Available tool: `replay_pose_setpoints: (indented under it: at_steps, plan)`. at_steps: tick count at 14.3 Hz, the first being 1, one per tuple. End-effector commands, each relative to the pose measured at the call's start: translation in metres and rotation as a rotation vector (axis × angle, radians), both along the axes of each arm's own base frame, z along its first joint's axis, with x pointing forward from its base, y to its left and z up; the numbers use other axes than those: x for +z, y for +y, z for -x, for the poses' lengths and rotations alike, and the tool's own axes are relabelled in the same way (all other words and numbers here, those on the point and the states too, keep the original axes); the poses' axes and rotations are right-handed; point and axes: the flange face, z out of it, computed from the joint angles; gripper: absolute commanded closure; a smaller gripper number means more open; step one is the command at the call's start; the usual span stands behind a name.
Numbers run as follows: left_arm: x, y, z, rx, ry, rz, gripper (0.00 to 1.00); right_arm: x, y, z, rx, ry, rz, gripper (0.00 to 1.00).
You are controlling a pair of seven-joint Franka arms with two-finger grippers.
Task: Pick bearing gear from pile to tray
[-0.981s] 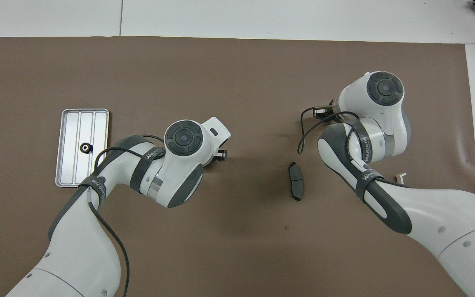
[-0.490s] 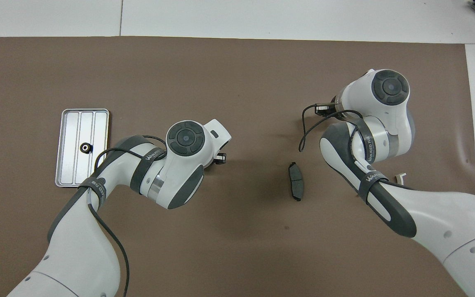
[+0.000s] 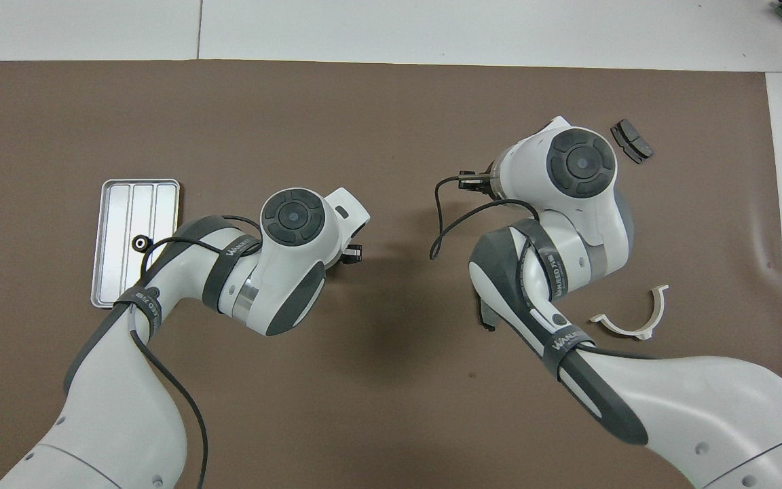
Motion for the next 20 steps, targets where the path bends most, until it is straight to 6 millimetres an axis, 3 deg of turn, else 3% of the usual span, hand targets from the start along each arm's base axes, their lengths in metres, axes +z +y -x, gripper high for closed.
replay_pose_setpoints:
  at_steps: [1,3,5,8,10,13,14,15,16,17,18,20]
  plan:
    - [0.031,0.037,-0.042,0.083,0.002,0.004,1.00,0.004,0.031,0.012,-0.046,-0.010,-0.035,1.00]
    - [0.046,0.075,-0.071,0.135,-0.012,0.011,1.00,0.002,0.072,0.029,-0.044,-0.004,-0.049,1.00]
    - [0.053,0.130,-0.088,0.139,-0.013,0.018,1.00,0.003,0.116,0.045,-0.061,-0.006,-0.074,1.00]
    - [0.069,0.211,-0.095,0.067,0.036,0.016,1.00,-0.027,0.184,0.082,-0.029,-0.004,-0.093,1.00]
    - [0.070,0.260,-0.089,-0.001,0.073,0.016,1.00,-0.037,0.200,0.094,-0.018,-0.002,-0.086,1.00]
    - [0.058,0.311,-0.070,-0.080,0.111,0.022,1.00,-0.053,0.221,0.118,0.015,0.021,-0.066,1.00]
    - [0.053,0.320,-0.063,-0.103,0.125,0.025,1.00,-0.060,0.220,0.119,0.015,0.030,-0.059,0.94]
    - [0.048,0.329,-0.057,-0.120,0.132,0.028,1.00,-0.061,0.219,0.120,0.018,0.030,-0.054,0.76]
    - [0.043,0.337,-0.049,-0.133,0.144,0.031,1.00,-0.060,0.218,0.118,0.019,0.025,-0.051,0.36]
    - [0.038,0.346,-0.044,-0.152,0.146,0.034,1.00,-0.058,0.218,0.117,0.016,0.022,-0.053,0.13]
    - [0.035,0.354,-0.039,-0.166,0.144,0.037,1.00,-0.056,0.215,0.114,0.009,0.019,-0.054,0.00]
    - [0.028,0.359,-0.030,-0.187,0.148,0.040,1.00,-0.030,0.196,0.100,-0.023,-0.008,-0.068,0.00]
